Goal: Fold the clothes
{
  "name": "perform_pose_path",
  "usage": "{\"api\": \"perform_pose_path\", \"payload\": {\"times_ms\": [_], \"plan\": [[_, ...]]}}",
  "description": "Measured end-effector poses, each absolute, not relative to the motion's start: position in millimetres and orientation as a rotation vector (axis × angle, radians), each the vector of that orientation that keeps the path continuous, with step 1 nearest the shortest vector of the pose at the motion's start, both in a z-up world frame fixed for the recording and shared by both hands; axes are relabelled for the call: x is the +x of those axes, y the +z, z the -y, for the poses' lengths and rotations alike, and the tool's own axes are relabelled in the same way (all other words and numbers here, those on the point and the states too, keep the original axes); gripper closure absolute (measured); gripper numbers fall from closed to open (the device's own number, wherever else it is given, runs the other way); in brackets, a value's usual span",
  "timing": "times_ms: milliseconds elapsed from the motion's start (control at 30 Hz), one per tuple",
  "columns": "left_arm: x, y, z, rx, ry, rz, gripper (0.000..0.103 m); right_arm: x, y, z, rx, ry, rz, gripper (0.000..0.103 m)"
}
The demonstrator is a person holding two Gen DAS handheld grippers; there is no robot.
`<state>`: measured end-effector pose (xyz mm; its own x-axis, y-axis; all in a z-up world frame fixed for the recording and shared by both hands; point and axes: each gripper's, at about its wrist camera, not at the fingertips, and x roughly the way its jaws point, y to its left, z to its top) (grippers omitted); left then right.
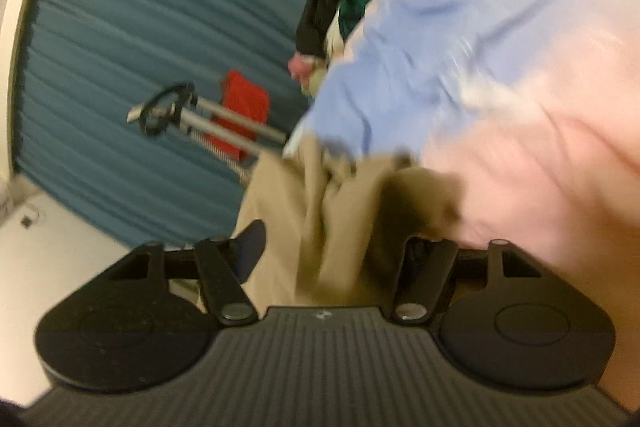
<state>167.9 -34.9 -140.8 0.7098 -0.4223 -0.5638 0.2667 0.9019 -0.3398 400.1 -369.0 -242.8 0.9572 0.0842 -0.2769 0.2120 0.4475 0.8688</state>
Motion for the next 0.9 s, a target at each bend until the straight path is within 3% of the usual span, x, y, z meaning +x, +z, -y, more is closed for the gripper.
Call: {"api": "perform_pose_path", "payload": {"times_ms": [33,233,367,467,533,600,633,667,733,900], "plan": [[177.4,-148.7,33.5,-0.266,-0.391,-0.705,0.008,407.9,-238.9,371.7,1.088,-0.099,-0.302,0.091],[216.9,-173.6,18.3,-0.379,-0.374,-0.781,0.010,427.2,-159.6,370.0,0.677,-0.117,-0.235,0.093],[221.9,-174.9,19.8,-0.340,-0.372,-0.760,0.010,444.5,-138.0,396.5,0.533,-0.179,-0.247,0.093],[219.2,-176.4,26.6,-0.279,-0.372,-0.748,0.009,465.6,-155.4,411.0,0.387,-0.306,-0.360,0.093],[216.3,-176.4,31.8,-0.246,-0.375,-0.738,0.009,467.7,-169.0,422.0,0.408,-0.361,-0.412,0.090],[213.5,-175.4,35.2,-0.228,-0.377,-0.733,0.009,464.1,-178.7,430.3,0.454,-0.385,-0.446,0.081],[212.7,-175.0,36.7,-0.222,-0.377,-0.732,0.009,457.7,-179.3,431.1,0.472,-0.385,-0.452,0.066],[213.0,-174.8,38.0,-0.225,-0.377,-0.734,0.009,450.1,-178.3,430.3,0.481,-0.380,-0.455,0.042],[212.1,-173.8,40.3,-0.228,-0.378,-0.738,0.009,428.4,-169.9,420.2,0.466,-0.363,-0.440,0.016],[192.6,-164.4,43.8,-0.231,-0.412,-0.742,0.009,354.2,-146.1,385.6,0.400,-0.295,-0.444,0.018]]}}
